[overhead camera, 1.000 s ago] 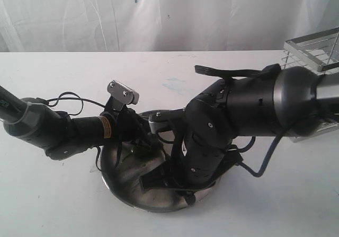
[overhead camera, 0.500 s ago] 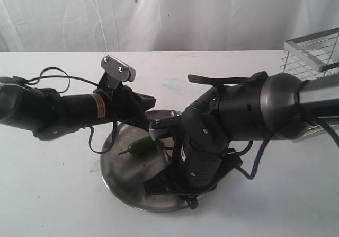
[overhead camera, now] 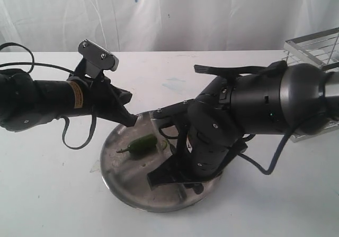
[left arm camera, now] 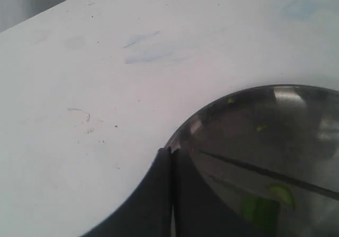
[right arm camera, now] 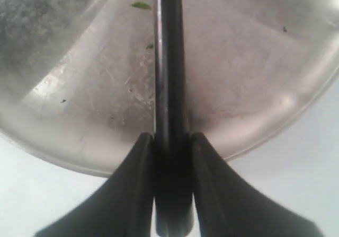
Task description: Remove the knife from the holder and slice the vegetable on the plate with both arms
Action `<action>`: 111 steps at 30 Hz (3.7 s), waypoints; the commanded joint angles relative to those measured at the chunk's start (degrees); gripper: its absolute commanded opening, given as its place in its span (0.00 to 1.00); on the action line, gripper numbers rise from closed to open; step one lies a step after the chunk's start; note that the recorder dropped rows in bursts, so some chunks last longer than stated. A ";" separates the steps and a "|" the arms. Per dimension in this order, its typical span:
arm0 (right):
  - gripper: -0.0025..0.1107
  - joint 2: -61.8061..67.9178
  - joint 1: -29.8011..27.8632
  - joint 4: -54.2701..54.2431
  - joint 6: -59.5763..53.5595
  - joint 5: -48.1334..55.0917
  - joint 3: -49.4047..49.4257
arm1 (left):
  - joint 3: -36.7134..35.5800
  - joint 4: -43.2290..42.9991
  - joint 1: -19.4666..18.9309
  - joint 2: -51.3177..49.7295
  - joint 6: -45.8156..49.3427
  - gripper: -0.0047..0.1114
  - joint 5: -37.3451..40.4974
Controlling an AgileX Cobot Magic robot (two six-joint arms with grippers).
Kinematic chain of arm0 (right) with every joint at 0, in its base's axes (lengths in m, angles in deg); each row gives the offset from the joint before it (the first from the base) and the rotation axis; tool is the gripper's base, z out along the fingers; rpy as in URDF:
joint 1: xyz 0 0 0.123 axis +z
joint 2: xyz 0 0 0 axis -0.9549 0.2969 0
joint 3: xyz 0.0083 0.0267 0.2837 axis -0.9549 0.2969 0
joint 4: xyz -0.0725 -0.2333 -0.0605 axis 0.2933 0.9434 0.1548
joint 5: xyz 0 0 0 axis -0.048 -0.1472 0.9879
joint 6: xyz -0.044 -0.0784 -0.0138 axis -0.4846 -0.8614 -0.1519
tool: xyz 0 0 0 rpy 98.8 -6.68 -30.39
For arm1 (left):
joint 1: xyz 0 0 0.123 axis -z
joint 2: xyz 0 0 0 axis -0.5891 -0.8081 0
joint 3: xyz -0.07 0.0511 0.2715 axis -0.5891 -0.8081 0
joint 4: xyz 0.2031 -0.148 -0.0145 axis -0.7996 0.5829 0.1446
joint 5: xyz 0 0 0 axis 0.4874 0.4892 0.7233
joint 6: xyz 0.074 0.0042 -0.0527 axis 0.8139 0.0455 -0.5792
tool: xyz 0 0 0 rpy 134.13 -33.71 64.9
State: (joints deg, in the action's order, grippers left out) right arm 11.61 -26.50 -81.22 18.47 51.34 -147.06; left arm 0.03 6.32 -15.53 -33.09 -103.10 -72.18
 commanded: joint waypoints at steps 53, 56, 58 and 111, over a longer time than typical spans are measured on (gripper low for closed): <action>0.02 -3.26 -0.06 -7.60 -8.87 0.43 0.25 | -2.61 -0.60 0.01 -4.78 0.82 0.04 -10.11; 0.02 -3.26 -0.06 -7.37 -8.87 0.43 0.25 | -2.61 -0.60 0.01 -4.78 0.82 0.04 -10.56; 0.02 -3.26 -0.06 -7.25 -8.87 0.43 0.25 | -2.61 -0.60 0.01 -4.78 0.82 0.04 -10.56; 0.02 -1.00 -0.06 -6.72 -6.60 -1.56 0.25 | 1.64 3.15 0.01 -19.76 -2.07 0.04 -20.55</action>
State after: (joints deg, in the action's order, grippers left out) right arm 10.66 -26.50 -88.05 12.70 50.80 -146.99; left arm 1.58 12.83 -15.64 -51.82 -104.21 -95.09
